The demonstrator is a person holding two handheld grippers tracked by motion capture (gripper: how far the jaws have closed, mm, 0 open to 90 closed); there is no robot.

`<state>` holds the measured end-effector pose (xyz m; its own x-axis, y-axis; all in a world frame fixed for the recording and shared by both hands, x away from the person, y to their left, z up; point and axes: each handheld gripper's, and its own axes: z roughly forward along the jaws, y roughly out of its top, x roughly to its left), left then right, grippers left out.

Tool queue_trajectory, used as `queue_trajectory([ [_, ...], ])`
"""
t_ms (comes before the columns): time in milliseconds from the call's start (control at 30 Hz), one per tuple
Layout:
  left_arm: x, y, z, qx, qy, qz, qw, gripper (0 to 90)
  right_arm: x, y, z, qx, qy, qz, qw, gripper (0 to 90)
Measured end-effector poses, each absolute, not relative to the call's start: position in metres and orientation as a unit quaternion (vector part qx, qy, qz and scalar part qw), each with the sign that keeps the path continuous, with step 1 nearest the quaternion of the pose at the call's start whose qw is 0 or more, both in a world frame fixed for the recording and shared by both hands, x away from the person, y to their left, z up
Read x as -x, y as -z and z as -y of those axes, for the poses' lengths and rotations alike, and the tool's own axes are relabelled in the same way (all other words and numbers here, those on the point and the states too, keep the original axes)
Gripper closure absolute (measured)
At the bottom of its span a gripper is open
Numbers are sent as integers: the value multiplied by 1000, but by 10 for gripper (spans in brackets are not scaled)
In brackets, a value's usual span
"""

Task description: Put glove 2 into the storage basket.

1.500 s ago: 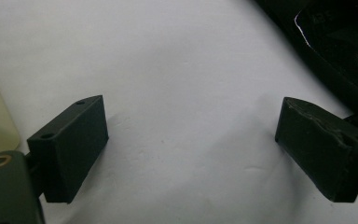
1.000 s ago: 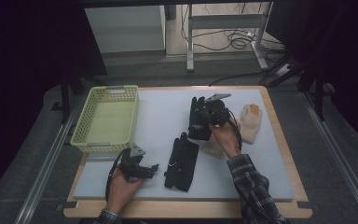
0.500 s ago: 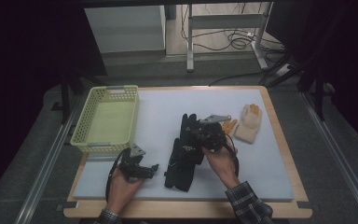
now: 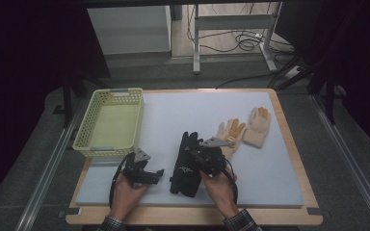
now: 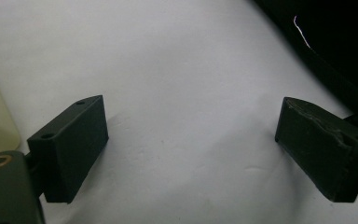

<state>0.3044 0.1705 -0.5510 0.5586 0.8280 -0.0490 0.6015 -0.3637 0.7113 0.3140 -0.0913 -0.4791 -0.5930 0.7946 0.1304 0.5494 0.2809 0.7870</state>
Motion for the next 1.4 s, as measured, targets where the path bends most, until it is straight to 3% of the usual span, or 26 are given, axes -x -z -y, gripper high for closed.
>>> queue_trajectory([
  [200, -304, 551, -171, -811, -161, -440, 350, 94, -302, 500, 79, -416, -402, -800, 161, 852],
  [300, -304, 551, -171, -811, -161, -440, 350, 94, -303, 509, 79, -405, -389, -812, 158, 786],
  [333, -304, 551, -171, -812, -161, -440, 350, 94, -304, 510, 82, -399, -390, -815, 155, 663],
  [400, -304, 551, -171, -811, -161, -440, 350, 94, -304, 508, 84, -396, -388, -818, 153, 619],
  [500, -304, 551, -171, -811, -161, -440, 350, 94, -303, 493, 97, -381, -405, -820, 136, 565],
  [667, -304, 551, -171, -811, -161, -440, 350, 94, -293, 491, 105, -352, -403, -838, 104, 562],
  [733, -304, 551, -171, -811, -161, -440, 350, 94, -284, 495, 109, -343, -403, -845, 79, 490],
  [900, -304, 551, -171, -812, -161, -440, 350, 94, -269, 503, 114, -332, -406, -849, 66, 222],
  [967, -304, 551, -171, -811, -161, -440, 350, 94, -263, 507, 113, -323, -396, -857, 66, 170],
  [1167, -304, 551, -171, -811, -161, -440, 350, 94, -258, 528, 103, -300, -351, -880, 111, 152],
  [1400, -304, 551, -171, -811, -161, -440, 350, 94, -265, 535, 103, -296, -343, -882, 134, 179],
])
